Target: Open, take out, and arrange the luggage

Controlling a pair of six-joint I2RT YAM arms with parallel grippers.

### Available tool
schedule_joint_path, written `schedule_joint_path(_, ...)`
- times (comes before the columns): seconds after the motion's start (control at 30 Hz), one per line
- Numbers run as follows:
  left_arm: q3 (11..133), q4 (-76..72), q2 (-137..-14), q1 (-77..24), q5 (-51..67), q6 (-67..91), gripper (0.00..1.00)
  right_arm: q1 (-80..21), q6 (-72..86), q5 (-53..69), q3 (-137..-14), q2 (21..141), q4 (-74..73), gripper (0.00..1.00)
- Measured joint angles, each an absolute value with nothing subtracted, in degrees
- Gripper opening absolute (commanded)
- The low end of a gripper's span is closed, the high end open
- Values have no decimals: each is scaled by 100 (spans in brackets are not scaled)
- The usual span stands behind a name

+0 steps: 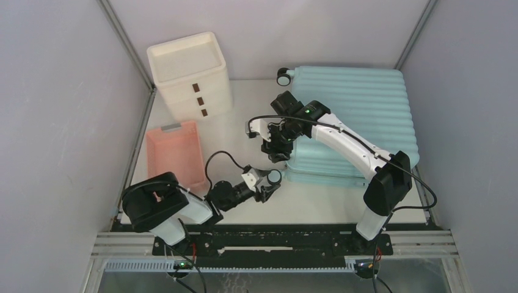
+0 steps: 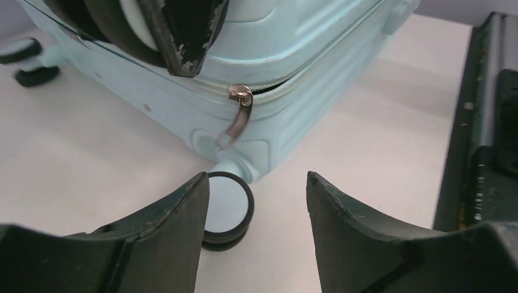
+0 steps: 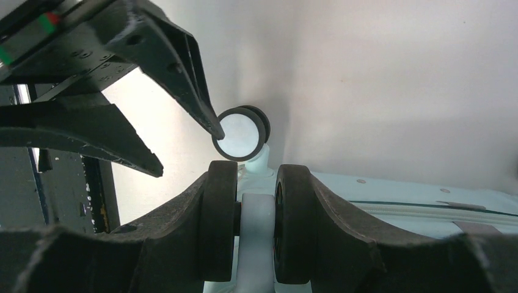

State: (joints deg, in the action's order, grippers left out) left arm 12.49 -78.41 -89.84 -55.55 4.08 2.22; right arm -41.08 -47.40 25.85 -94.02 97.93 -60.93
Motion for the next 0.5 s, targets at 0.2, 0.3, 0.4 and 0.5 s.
schedule_joint_path(0.2, 1288, -7721, -8914, -6077, -873, -703, 63, -4084, -4707, 2600, -9402, 9793, -6090, 2)
schedule_joint_path(0.3, 1420, -7581, -8941, -6198, -1278, -878, 61, -4075, -4692, 2606, -9402, 9793, -6086, 3)
schedule_joint_path(0.4, 1605, -7559, -9067, -6302, -1531, -974, 59, -4045, -4672, 2624, -9402, 9793, -6084, 2)
schedule_joint_path(0.5, 1782, -7540, -9223, -6438, -1656, -1057, 58, -4018, -4648, 2659, -9402, 9793, -6080, 2)
